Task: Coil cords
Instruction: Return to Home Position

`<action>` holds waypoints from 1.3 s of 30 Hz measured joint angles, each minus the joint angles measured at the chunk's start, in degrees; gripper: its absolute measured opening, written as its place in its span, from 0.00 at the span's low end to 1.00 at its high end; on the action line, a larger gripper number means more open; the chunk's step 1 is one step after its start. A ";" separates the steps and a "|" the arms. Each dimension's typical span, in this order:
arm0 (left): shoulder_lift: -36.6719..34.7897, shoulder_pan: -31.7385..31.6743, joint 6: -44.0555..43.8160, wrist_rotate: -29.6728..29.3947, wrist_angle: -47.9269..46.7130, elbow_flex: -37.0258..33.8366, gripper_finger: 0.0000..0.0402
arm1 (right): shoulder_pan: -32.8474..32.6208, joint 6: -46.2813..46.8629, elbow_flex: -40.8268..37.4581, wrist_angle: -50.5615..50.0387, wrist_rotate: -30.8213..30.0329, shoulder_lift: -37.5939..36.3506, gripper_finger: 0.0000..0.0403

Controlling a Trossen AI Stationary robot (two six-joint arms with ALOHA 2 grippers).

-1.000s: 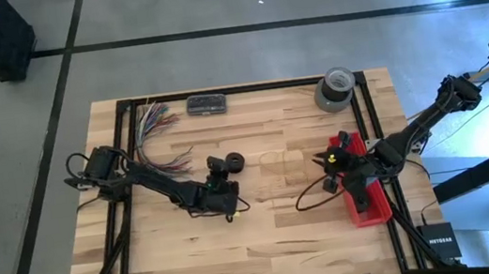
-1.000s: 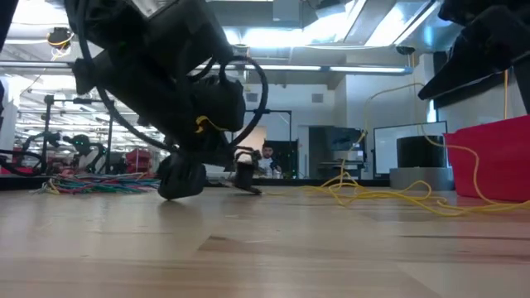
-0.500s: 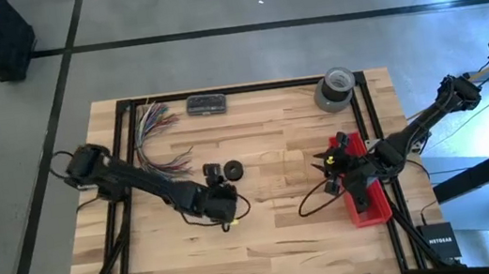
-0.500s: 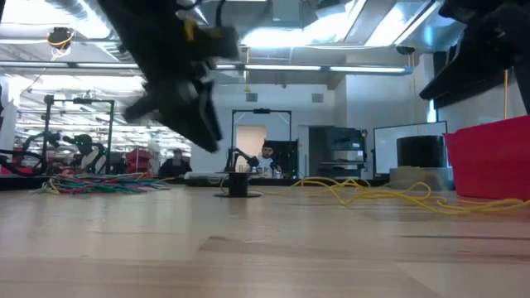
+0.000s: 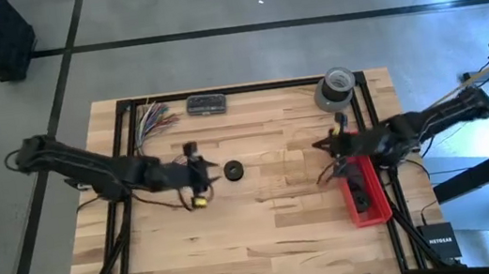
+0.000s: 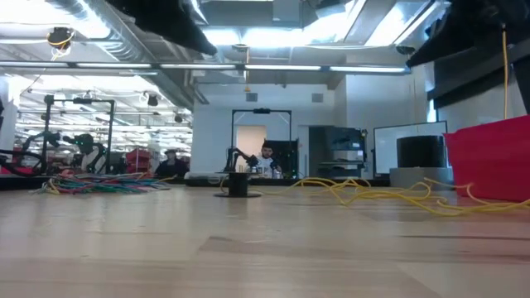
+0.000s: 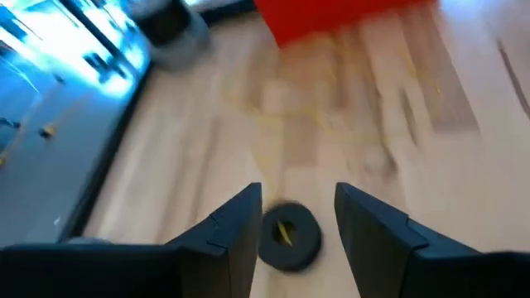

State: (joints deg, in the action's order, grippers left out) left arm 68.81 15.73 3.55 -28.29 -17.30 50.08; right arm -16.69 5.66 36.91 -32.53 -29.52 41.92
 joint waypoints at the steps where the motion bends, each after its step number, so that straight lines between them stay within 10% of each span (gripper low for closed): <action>1: -2.67 -0.72 0.44 0.02 3.27 -2.74 0.36 | 2.51 -2.46 -0.93 1.35 2.77 -2.16 0.04; 10: -24.30 -2.44 -5.09 0.68 22.97 -26.54 0.36 | 15.87 -5.50 -15.82 15.85 27.61 -28.39 0.04; 18: -32.47 -2.19 -15.83 -0.41 24.02 -34.22 0.36 | 15.98 -2.35 -28.06 26.02 27.70 -41.50 0.03; 39: -52.69 -0.33 -7.58 -0.86 32.53 -49.54 0.36 | 15.98 -2.59 -33.79 27.18 25.33 -41.43 0.05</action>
State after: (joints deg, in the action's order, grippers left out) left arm 16.12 15.40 -4.03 -29.16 15.23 0.54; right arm -0.71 3.07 3.11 -5.34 -4.19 0.49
